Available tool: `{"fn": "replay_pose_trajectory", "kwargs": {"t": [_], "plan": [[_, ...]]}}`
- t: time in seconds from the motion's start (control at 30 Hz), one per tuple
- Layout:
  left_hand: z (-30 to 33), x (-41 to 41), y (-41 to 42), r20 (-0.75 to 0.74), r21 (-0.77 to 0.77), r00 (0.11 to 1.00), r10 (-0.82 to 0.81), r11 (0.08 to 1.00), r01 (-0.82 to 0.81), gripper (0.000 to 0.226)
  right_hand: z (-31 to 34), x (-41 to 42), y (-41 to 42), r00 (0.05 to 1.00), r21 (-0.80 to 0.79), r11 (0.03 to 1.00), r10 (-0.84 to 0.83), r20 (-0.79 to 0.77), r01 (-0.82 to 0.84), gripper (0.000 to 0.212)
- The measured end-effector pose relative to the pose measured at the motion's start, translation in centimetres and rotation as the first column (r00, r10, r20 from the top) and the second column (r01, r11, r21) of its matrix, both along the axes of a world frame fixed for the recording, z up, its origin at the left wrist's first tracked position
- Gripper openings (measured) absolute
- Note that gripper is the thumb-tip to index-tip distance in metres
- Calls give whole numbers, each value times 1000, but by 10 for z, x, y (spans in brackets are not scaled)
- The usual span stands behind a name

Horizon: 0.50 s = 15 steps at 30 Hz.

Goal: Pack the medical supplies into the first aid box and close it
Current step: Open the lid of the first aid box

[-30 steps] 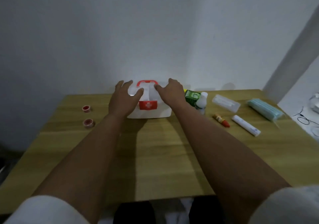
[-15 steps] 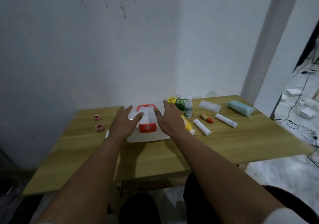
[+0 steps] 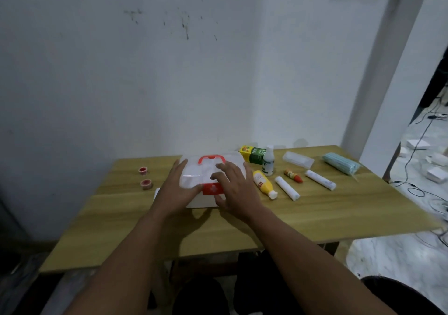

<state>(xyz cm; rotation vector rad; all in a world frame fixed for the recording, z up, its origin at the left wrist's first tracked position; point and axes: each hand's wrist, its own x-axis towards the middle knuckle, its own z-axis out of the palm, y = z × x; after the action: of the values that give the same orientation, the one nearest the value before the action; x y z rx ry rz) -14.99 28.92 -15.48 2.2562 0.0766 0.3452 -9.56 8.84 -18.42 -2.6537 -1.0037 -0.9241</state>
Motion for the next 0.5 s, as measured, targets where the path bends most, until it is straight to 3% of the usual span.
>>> {"fn": "replay_pose_trajectory", "kwargs": {"t": [0.1, 0.2, 0.37, 0.5], "plan": [[-5, -5, 9, -53, -5, 995, -89, 996, 89, 113, 2, 3, -3, 1000, -23, 1000, 21, -3, -21, 46], [-6, -3, 7, -22, 81, 999, -34, 996, 36, 120, 4, 3, -5, 997, -22, 998, 55, -50, -57, 50], [-8, -4, -4, 39, -6, 999, 23, 1000, -23, 115, 11, 7, -9, 984, 174, 976, 150, -98, -131, 21], [-11, -7, -7, 18, -82, 1000, 20, 996, -19, 134, 25, 11, -13, 977, 239, 960, 177, -116, -145, 18]]}}
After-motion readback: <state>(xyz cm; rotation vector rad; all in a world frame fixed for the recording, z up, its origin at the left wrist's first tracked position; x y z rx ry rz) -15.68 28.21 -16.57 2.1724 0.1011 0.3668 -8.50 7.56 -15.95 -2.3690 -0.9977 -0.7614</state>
